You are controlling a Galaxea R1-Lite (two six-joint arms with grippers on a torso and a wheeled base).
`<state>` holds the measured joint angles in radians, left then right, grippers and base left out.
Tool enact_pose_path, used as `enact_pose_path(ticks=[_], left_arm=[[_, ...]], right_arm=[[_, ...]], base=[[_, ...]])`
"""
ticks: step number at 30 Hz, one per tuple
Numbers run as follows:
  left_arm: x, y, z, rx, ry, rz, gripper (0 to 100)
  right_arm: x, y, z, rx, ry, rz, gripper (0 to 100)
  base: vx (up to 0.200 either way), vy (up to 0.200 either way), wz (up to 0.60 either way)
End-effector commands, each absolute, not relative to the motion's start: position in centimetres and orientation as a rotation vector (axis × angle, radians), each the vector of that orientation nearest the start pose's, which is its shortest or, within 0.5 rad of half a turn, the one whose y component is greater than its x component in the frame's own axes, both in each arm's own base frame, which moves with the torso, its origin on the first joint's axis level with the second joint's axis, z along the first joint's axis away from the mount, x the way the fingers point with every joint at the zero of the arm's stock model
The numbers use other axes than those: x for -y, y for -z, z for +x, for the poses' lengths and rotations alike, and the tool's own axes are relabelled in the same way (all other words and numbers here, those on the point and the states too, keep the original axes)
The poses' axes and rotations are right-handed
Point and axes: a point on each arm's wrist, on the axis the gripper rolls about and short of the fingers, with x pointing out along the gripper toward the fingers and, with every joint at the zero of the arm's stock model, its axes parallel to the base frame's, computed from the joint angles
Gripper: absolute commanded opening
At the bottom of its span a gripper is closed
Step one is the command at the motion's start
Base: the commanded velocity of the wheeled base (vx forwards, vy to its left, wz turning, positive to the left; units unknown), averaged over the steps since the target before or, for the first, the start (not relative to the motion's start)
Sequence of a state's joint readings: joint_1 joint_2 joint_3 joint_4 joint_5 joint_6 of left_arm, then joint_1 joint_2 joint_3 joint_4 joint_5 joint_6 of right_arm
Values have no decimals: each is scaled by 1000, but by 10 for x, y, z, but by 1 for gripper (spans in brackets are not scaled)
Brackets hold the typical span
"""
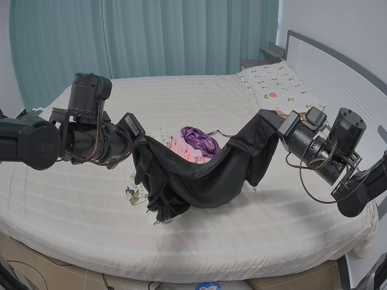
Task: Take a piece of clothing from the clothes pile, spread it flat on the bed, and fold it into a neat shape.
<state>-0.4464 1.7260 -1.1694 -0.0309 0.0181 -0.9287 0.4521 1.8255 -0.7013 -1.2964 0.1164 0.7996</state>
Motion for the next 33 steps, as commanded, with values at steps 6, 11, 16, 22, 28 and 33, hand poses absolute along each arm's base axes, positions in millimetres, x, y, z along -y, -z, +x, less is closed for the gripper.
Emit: enact_pose_path(ticks=[6, 11, 16, 22, 28, 33], left_arm=[[138, -208, 292, -694, 121, -796, 0], [136, -208, 291, -695, 117, -797, 0], [135, -207, 291, -697, 112, -798, 0], [130, -207, 294, -688, 96, -807, 0], [120, -209, 298, -683, 87, -840, 0], [109, -208, 302, -683, 70, -862, 0]], right_arm=[[-138, -175, 285, -89, -584, 800, 0], [-139, -176, 287, -86, -586, 800, 0], [-140, -177, 286, -85, -593, 801, 0], [-142, -176, 284, -91, -599, 800, 0], [-142, -177, 285, -84, -600, 801, 0], [-143, -179, 285, -75, -605, 801, 0]], base=[[-100, 0, 0], [-120, 0, 0], [0, 0, 0], [0, 33, 0], [0, 200, 0], [0, 200, 0]])
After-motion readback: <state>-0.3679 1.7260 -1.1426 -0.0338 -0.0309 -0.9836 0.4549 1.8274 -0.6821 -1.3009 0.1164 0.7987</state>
